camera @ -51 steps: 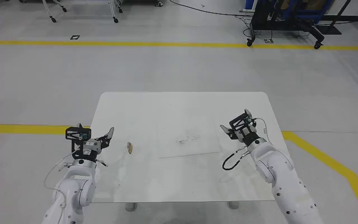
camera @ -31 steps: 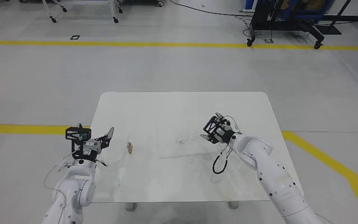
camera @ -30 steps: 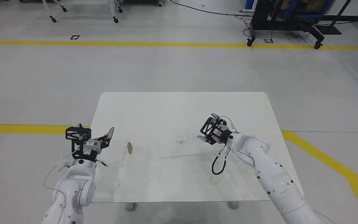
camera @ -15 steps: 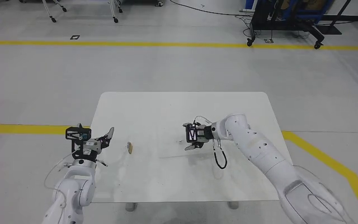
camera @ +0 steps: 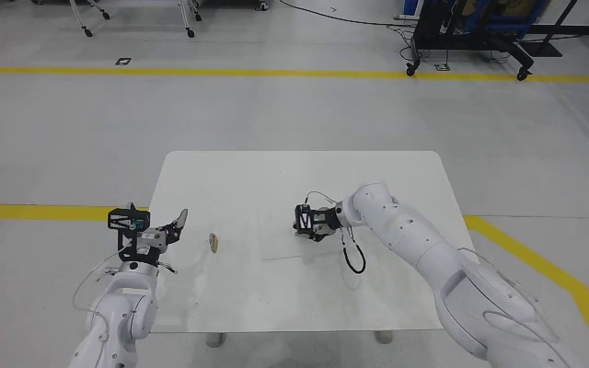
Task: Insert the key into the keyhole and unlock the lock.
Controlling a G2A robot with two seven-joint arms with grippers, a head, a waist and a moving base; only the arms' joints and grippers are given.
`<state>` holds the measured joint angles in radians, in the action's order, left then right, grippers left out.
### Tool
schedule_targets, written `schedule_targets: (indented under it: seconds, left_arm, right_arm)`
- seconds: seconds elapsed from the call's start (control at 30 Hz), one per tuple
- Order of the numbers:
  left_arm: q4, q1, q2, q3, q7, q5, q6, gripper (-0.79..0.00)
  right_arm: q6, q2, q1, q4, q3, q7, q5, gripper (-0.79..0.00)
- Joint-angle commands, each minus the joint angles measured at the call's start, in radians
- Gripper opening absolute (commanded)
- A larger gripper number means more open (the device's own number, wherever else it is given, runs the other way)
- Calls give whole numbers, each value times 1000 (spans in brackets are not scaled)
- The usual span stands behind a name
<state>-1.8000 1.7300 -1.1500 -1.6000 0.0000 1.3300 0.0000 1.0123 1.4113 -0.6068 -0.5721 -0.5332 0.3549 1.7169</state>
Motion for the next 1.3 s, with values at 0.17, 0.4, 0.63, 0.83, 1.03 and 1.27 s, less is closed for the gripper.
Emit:
schedule_targets:
  seconds: [0.17, 0.4, 0.63, 0.83, 1.03, 1.27]
  left_arm:
    - [0, 0, 0, 0, 0, 0, 0, 0]
    - [0, 0, 0, 0, 0, 0, 0, 0]
    - [0, 0, 0, 0, 0, 0, 0, 0]
    - [0, 0, 0, 0, 0, 0, 0, 0]
    - [0, 0, 0, 0, 0, 0, 0, 0]
    - [-36, -15, 2, 42, -39, 71, -53, 0]
  right_arm:
    - [0, 30, 30, 55, 37, 34, 9, -785]
    - [-28, 37, 42, 73, 53, 98, 34, -785]
    - [-98, 17, 40, 82, 42, 201, 50, -785]
    - [-126, -9, 29, 57, 38, 247, 84, -785]
    - [-136, -16, 27, 60, 32, 215, 87, -785]
    - [-136, -16, 27, 60, 32, 215, 87, -785]
